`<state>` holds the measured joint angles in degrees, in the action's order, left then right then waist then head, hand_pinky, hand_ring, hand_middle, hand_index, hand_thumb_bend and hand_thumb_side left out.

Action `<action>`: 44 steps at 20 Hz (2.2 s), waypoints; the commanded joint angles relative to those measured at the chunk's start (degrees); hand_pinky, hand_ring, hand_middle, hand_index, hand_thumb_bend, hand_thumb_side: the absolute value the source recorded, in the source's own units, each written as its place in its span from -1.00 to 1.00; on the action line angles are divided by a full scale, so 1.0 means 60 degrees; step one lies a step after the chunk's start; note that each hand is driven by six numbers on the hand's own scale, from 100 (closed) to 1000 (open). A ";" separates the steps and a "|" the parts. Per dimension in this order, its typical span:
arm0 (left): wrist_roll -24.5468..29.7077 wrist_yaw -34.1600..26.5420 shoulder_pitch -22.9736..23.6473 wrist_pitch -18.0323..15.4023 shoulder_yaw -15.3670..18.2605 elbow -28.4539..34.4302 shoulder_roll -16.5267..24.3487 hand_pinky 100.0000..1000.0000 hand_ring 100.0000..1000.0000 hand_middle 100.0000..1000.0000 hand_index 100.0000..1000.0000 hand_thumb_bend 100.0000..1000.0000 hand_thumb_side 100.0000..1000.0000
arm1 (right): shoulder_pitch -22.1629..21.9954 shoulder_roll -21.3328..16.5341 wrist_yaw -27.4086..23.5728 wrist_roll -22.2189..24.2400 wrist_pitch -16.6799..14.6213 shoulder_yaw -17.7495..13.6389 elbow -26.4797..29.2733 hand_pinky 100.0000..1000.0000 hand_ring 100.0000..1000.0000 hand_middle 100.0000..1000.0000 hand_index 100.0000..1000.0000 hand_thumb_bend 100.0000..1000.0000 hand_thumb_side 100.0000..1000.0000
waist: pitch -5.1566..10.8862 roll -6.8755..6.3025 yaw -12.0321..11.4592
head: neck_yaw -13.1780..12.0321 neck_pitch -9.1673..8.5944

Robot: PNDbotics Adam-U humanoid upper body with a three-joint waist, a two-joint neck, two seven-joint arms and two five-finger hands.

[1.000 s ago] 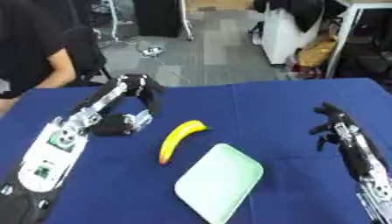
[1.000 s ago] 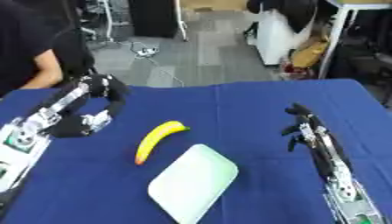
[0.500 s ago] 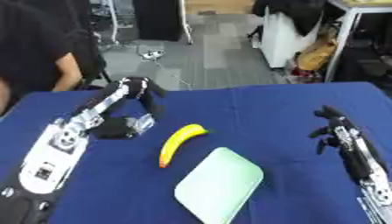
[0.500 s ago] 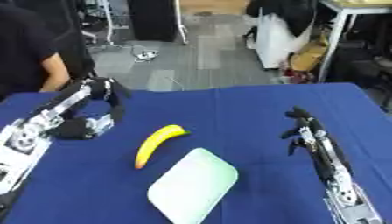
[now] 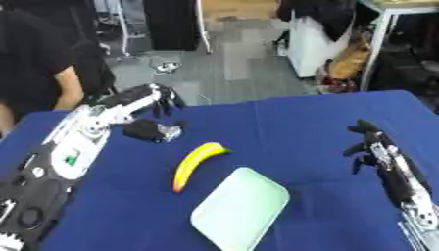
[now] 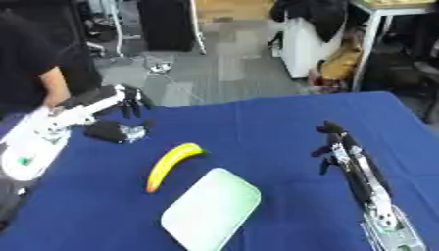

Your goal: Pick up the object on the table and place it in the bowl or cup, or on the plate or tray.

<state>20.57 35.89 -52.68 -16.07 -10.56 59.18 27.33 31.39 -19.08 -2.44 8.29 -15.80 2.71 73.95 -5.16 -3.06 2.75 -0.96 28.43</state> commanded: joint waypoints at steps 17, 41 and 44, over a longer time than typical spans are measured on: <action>-0.0388 0.1399 -0.0878 0.0251 0.0741 -0.1700 -0.0719 0.00 0.22 0.35 0.50 -1.00 0.40 | 0.0335 0.0021 0.0065 0.0089 0.0030 0.0098 0.0188 -0.50 0.05 0.65 0.91 -1.00 0.71 | -0.0061 -0.0035 0.0300 | -0.0105 -0.0147; -0.0923 0.2943 -0.0628 0.0173 0.0824 -0.2509 -0.1022 0.02 0.26 0.38 0.51 -1.00 0.30 | 0.0481 0.0089 0.0089 0.0132 0.0065 0.0200 0.0312 -0.50 0.05 0.65 0.91 -1.00 0.72 | -0.0373 -0.0117 0.0518 | -0.0049 -0.0282; -0.1000 0.3105 -0.0547 0.0192 0.0877 -0.2653 -0.1038 0.01 0.25 0.38 0.51 -1.00 0.30 | 0.0500 0.0091 0.0091 0.0131 0.0068 0.0209 0.0337 -0.50 0.05 0.65 0.91 -1.00 0.72 | -0.0438 -0.0112 0.0559 | -0.0032 -0.0319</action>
<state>14.96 53.94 -55.17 -14.93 -6.03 42.93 20.32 33.12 -18.12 -1.99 8.90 -15.39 4.10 74.72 -8.58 -3.85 6.05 -1.06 27.34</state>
